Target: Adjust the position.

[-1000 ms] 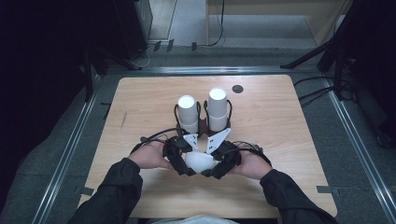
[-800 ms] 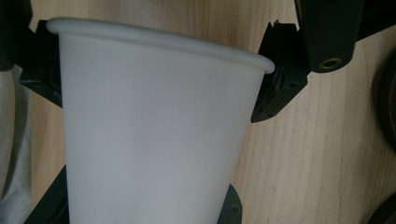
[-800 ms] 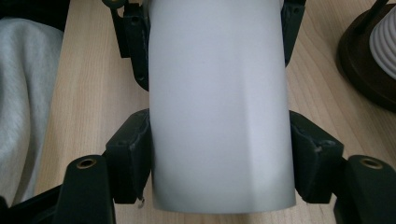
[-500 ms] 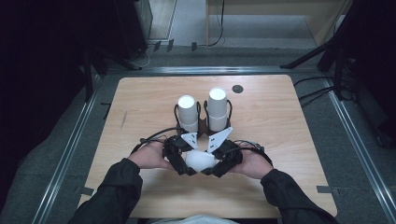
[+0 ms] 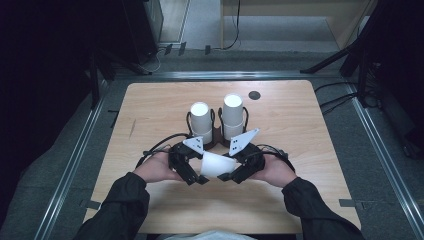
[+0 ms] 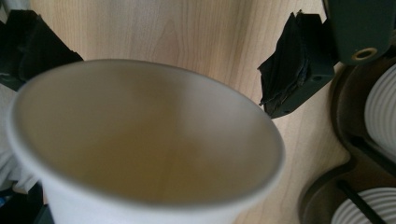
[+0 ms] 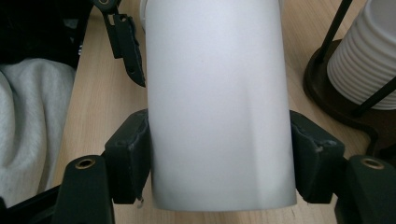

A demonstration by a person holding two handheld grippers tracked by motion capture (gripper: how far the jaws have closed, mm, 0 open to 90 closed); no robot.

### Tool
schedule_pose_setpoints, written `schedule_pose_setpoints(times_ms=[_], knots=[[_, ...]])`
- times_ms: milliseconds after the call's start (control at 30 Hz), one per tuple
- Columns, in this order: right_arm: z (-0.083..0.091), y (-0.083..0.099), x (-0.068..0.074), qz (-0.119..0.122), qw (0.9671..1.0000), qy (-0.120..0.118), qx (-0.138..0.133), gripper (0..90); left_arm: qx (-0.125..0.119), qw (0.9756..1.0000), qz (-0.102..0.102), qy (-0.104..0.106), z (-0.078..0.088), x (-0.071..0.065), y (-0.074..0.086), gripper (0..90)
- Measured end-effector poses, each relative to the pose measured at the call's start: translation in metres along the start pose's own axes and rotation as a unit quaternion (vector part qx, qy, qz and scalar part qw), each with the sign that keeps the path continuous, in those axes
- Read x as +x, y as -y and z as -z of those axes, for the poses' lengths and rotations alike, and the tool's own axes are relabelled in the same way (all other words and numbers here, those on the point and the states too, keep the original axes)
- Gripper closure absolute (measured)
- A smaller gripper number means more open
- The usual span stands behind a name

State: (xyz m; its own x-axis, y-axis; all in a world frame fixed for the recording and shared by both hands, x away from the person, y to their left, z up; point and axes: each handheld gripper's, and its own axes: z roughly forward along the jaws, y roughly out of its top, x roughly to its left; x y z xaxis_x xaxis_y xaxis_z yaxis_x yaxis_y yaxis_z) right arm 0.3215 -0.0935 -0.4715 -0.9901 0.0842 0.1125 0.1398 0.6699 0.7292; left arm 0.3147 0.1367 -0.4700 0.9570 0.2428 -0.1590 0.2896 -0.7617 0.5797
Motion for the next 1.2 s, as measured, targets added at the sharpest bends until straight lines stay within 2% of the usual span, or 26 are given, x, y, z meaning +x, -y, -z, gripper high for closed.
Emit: schedule_pose_setpoints(times_ms=[200, 367, 533, 700, 833, 900, 1033, 1200], knots=[[0.002, -0.003, -0.003, -0.002, 0.9999, -0.010, -0.009, 32.1, -0.027, 0.9995, 0.014, -0.001, 0.008, -0.003, 0.006, 11.1], [0.002, -0.007, -0.003, 0.006, 0.9997, -0.018, -0.017, 32.2, -0.055, 0.9981, 0.028, 0.000, 0.014, -0.006, 0.010, 11.2], [0.000, -0.009, -0.002, 0.006, 0.9993, -0.030, -0.021, 32.2, -0.081, 0.9959, 0.039, 0.008, 0.017, -0.006, 0.010, 11.2], [-0.001, -0.011, 0.000, 0.008, 0.9990, -0.035, -0.027, 32.2, -0.105, 0.9932, 0.044, 0.026, 0.018, -0.006, 0.008, 12.5], [-0.002, -0.012, 0.001, 0.012, 0.9986, -0.039, -0.033, 32.2, -0.111, 0.9922, 0.048, 0.033, 0.019, -0.006, 0.008, 14.1], [-0.002, -0.012, 0.001, 0.008, 0.9985, -0.043, -0.032, 32.2, -0.119, 0.9909, 0.050, 0.037, 0.020, -0.005, 0.010, 15.6], [-0.001, -0.012, 0.001, 0.013, 0.9984, -0.043, -0.036, 32.5, -0.122, 0.9915, 0.037, 0.030, 0.023, -0.007, 0.009, 18.9], [-0.001, -0.012, 0.002, 0.016, 0.9985, -0.042, -0.033, 32.5, -0.117, 0.9922, 0.032, 0.030, 0.023, -0.008, 0.008, 20.8]])
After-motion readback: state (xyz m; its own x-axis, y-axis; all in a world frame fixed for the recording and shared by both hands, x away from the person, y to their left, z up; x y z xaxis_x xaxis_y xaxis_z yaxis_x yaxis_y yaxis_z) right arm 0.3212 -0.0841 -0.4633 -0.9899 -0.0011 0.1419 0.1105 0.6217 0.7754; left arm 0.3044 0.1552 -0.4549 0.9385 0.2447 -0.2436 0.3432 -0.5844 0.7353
